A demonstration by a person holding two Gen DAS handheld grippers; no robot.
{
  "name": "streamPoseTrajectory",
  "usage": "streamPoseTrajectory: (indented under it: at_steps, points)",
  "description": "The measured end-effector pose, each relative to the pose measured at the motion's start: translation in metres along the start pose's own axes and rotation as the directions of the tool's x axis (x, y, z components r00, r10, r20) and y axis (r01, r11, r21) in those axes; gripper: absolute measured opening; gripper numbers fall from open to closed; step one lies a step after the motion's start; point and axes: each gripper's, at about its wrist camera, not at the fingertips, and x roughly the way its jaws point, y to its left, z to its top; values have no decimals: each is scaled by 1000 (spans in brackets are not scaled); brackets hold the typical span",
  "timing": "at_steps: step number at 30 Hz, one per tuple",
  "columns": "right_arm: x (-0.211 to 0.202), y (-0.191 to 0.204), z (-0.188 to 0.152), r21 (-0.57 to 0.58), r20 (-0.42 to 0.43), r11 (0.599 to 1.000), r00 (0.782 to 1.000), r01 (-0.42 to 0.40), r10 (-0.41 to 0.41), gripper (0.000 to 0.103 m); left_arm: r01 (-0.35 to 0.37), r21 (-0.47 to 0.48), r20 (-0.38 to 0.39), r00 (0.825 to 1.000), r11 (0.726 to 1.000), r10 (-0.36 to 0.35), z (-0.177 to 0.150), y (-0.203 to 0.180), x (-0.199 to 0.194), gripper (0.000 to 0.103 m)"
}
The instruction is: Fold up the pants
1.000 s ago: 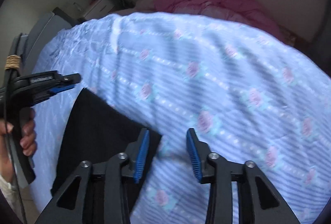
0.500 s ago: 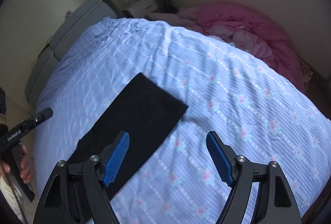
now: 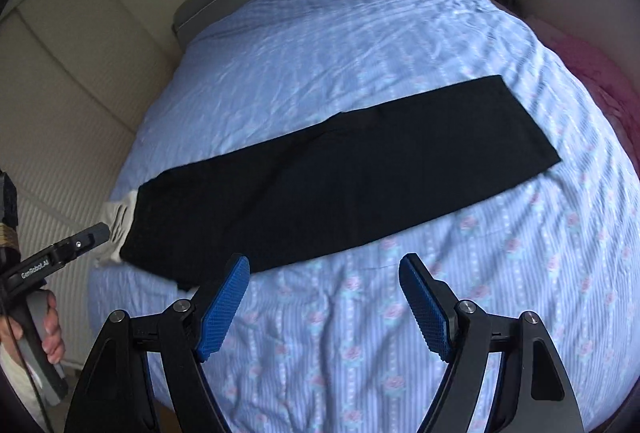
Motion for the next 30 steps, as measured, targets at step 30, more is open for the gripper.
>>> streamPoseTrajectory:
  at_steps: [30]
  points:
    - [239,254,-109,-140,-393,983,918,-114,50,71,-27,-103,-204,979,994,6,-82,219,87,78]
